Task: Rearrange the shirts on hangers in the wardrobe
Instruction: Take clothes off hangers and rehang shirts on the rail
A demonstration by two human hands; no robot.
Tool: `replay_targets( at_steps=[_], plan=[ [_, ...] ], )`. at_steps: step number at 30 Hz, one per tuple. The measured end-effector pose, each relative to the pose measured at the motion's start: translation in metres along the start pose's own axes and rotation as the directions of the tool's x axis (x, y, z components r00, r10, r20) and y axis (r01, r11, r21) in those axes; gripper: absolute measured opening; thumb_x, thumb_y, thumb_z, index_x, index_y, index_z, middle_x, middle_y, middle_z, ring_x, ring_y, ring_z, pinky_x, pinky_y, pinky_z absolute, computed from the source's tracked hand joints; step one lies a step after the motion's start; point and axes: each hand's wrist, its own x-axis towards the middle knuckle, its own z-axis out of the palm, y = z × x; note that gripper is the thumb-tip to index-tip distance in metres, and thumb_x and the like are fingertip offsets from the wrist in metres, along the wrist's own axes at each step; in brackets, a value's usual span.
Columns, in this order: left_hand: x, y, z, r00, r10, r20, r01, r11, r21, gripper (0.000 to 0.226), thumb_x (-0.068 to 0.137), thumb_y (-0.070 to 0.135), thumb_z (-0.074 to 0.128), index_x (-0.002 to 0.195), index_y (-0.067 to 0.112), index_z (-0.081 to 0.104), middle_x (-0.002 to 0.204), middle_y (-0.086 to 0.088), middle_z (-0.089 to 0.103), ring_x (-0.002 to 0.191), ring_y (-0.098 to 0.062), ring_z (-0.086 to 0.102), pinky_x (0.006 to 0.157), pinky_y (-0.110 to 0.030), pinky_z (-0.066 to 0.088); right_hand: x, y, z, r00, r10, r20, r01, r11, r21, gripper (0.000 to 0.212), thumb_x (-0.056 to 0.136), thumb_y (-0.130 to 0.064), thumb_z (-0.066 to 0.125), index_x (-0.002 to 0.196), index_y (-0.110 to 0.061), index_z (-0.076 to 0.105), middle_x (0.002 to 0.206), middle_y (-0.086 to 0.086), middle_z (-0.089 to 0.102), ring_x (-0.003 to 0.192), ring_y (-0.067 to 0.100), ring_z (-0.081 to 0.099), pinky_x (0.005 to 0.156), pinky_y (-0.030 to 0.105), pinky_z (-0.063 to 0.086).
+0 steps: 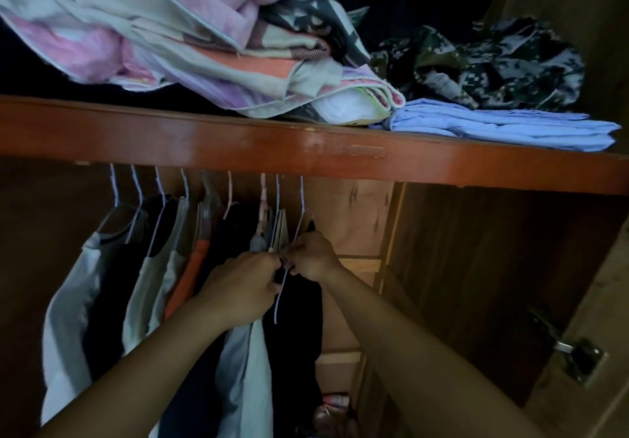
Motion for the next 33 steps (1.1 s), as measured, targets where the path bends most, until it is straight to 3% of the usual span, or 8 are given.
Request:
replay_targets(
  at_steps=[2, 5, 7, 10, 22, 27, 30, 33],
  plan=[
    [-0.002, -0.001, 0.000, 1.000, 0.003, -0.008, -0.003, 1.000, -0.013, 0.026, 0.096, 0.027, 0.057, 0.118, 0.014, 0.061, 0.090, 0.002, 0.065, 0.087, -0.018, 0.064, 0.073, -0.034, 0.054, 0.000, -0.004, 0.001, 0.999, -0.019, -0.030, 0.015, 0.992, -0.125, 0.020, 0.092, -0.014, 0.061, 0.093, 0.003, 0.071, 0.090, 0.014, 0.070, 0.075, 0.025, 0.066, 0.058, 0.021, 0.052],
    [-0.008, 0.000, 0.002, 1.000, 0.010, -0.010, -0.011, 0.998, -0.064, 0.033, 0.095, 0.030, 0.059, 0.127, 0.021, 0.058, 0.111, 0.000, 0.065, 0.100, -0.018, 0.063, 0.081, -0.031, 0.052, -0.003, -0.010, -0.004, 0.998, -0.034, -0.057, 0.021, 0.979, -0.205, 0.011, 0.087, -0.013, 0.064, 0.089, -0.003, 0.069, 0.092, 0.013, 0.067, 0.073, 0.016, 0.059, 0.041, 0.013, 0.035],
    [-0.011, 0.001, 0.002, 0.999, 0.029, -0.027, -0.031, 0.996, -0.078, 0.036, 0.095, 0.033, 0.060, 0.130, 0.026, 0.056, 0.115, 0.001, 0.064, 0.104, -0.018, 0.062, 0.081, -0.029, 0.050, -0.005, -0.011, -0.011, 0.996, -0.028, -0.090, 0.009, 0.979, -0.205, 0.008, 0.086, -0.008, 0.062, 0.087, -0.003, 0.068, 0.096, 0.014, 0.069, 0.082, 0.020, 0.065, 0.050, 0.014, 0.040],
    [-0.009, 0.002, -0.004, 0.998, 0.040, -0.056, -0.044, 0.996, -0.075, 0.037, 0.094, 0.033, 0.060, 0.131, 0.027, 0.055, 0.116, 0.000, 0.064, 0.107, -0.021, 0.061, 0.081, -0.031, 0.049, -0.009, -0.010, -0.025, 0.990, -0.008, -0.141, -0.021, 0.979, -0.202, 0.023, 0.087, -0.008, 0.056, 0.099, 0.002, 0.072, 0.104, 0.017, 0.071, 0.096, 0.028, 0.068, 0.069, 0.023, 0.049],
    [0.006, 0.000, 0.000, 0.996, 0.068, -0.056, -0.077, 0.983, -0.169, 0.045, 0.095, 0.031, 0.059, 0.138, 0.028, 0.049, 0.132, -0.010, 0.057, 0.114, -0.027, 0.058, 0.091, -0.037, 0.051, -0.053, -0.001, -0.086, 0.990, 0.000, -0.138, -0.035, 0.966, -0.255, 0.017, 0.095, -0.013, 0.057, 0.094, -0.003, 0.071, 0.087, 0.009, 0.070, 0.079, 0.015, 0.065, 0.066, 0.025, 0.048],
    [0.011, 0.011, 0.008, 0.991, 0.107, -0.076, -0.121, 0.972, -0.203, 0.043, 0.096, 0.027, 0.058, 0.137, 0.017, 0.051, 0.121, -0.010, 0.064, 0.114, -0.028, 0.059, 0.091, -0.040, 0.052, -0.089, 0.010, -0.102, 0.997, 0.023, -0.078, -0.048, 0.940, -0.337, 0.022, 0.096, -0.013, 0.056, 0.079, -0.017, 0.068, 0.072, -0.002, 0.069, 0.078, 0.011, 0.063, 0.079, 0.030, 0.047],
    [0.015, 0.025, 0.022, 0.992, 0.115, -0.054, -0.124, 0.969, -0.213, 0.038, 0.099, 0.026, 0.051, 0.134, 0.010, 0.050, 0.122, -0.016, 0.063, 0.114, -0.033, 0.059, 0.093, -0.041, 0.050, -0.112, 0.019, -0.104, 0.993, 0.030, -0.112, -0.073, 0.910, -0.409, 0.027, 0.093, -0.010, 0.056, 0.070, -0.023, 0.064, 0.075, -0.001, 0.069, 0.082, 0.015, 0.064, 0.078, 0.030, 0.049],
    [0.023, 0.037, 0.041, 0.991, 0.132, -0.015, -0.132, 0.965, -0.227, 0.042, 0.101, 0.019, 0.044, 0.141, 0.009, 0.041, 0.131, -0.020, 0.058, 0.121, -0.035, 0.055, 0.098, -0.042, 0.047, -0.137, 0.033, -0.106, 0.980, 0.012, -0.198, -0.114, 0.852, -0.510, 0.020, 0.095, -0.017, 0.055, 0.079, -0.025, 0.063, 0.083, 0.002, 0.073, 0.089, 0.020, 0.066, 0.084, 0.033, 0.051]
  ],
)
